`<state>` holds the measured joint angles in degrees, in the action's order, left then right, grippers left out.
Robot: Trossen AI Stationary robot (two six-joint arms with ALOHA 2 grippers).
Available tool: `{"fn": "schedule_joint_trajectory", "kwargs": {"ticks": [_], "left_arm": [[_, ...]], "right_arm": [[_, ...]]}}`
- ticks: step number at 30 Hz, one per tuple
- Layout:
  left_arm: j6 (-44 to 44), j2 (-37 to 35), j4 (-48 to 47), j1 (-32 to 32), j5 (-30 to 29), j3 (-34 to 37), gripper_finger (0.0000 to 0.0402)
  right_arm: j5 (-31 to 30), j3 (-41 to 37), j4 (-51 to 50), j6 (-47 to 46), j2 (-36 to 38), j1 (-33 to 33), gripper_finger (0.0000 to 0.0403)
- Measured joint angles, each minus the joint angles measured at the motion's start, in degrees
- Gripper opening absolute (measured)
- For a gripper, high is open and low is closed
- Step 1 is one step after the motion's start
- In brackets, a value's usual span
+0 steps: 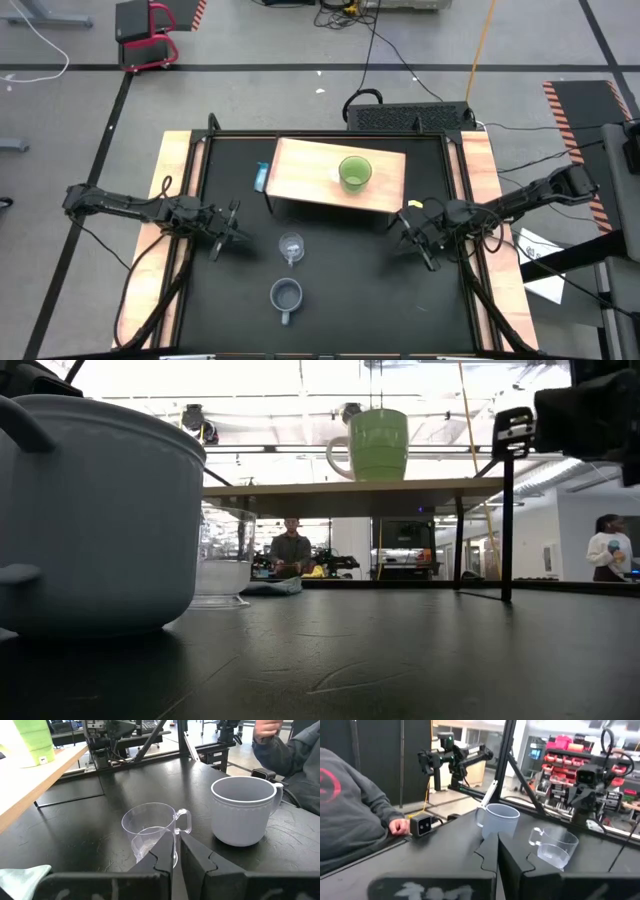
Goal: Stack small to large cups/mugs on shelf
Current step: Put the green cup on the shelf
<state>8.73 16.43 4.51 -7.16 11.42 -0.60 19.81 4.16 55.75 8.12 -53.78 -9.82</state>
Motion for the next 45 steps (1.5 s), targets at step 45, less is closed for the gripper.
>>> {"fn": "schedule_joint_trajectory", "kwargs": {"ticks": [45], "left_arm": [[-0.02, 0.02, 0.0, 0.0, 0.02, -0.02, 0.0033]], "right_arm": [[-1.96, -2.53, 1.0, 1.6, 0.0, 0.11, 0.0]]}}
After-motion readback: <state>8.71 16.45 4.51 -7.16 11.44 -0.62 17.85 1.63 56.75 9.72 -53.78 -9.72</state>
